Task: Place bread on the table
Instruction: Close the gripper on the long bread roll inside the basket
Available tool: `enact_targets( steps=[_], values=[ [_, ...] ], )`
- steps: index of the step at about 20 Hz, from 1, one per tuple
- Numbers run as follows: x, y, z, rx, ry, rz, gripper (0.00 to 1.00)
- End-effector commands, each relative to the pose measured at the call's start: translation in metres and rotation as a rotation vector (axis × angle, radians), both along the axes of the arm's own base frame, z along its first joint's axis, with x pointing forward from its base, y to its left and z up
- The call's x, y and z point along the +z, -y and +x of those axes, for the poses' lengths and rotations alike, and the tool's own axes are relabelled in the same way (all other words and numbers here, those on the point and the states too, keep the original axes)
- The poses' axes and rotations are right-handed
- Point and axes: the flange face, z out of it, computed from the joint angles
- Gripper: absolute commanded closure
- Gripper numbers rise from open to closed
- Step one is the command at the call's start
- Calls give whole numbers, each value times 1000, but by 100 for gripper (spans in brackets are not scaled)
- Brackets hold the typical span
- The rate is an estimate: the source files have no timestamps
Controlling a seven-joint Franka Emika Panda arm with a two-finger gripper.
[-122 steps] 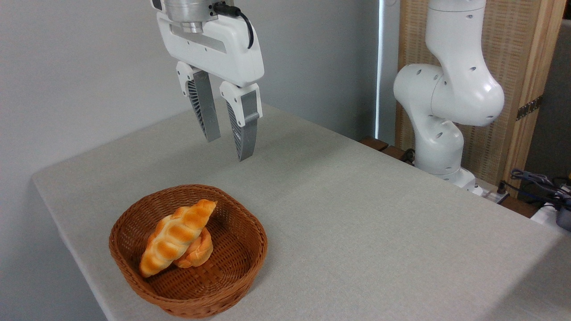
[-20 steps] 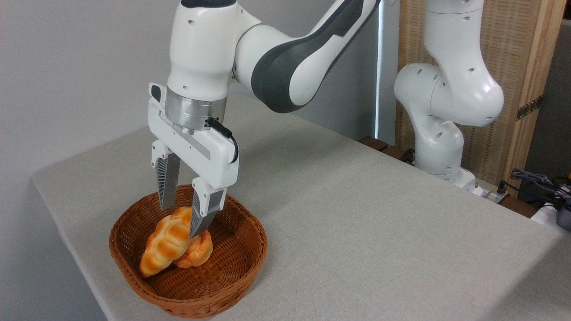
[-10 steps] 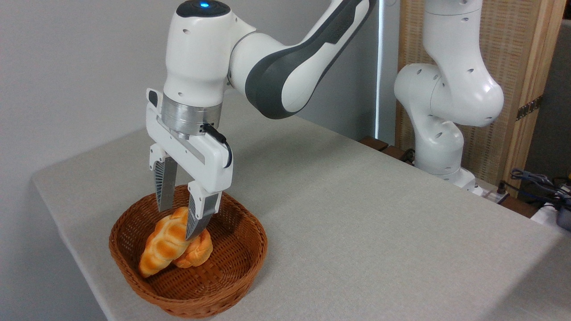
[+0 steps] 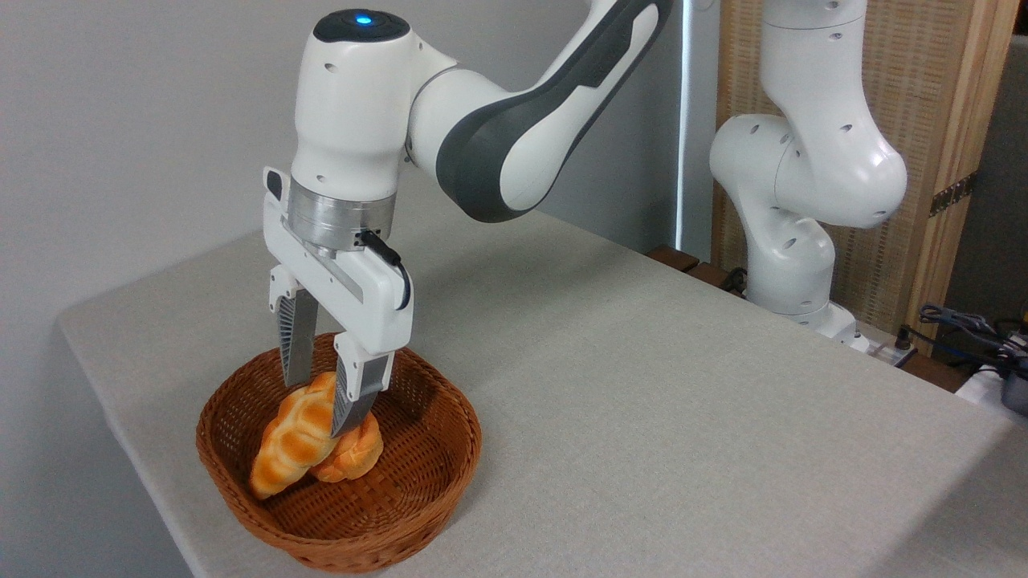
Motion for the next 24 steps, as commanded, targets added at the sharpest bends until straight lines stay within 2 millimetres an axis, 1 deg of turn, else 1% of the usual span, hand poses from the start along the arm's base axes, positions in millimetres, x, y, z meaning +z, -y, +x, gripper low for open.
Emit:
enact_targets(
  steps=[1,3,4,5,8,16,17,19,22,23,24],
  values=[
    [-3,3,2,-20,28,21,10],
    [-4,3,2,-30,29,25,33],
    [-4,2,2,-40,31,28,39],
    [-4,2,2,-49,33,31,44],
    [-4,2,2,-58,34,34,50],
    [-3,2,2,-57,34,34,50],
    [1,2,1,-58,39,35,50],
    [15,-4,-3,-44,50,32,49],
    [31,-10,-10,-33,45,23,49],
    [35,-10,-12,-32,43,23,49],
    [35,-9,-13,-32,30,18,49]
  ],
)
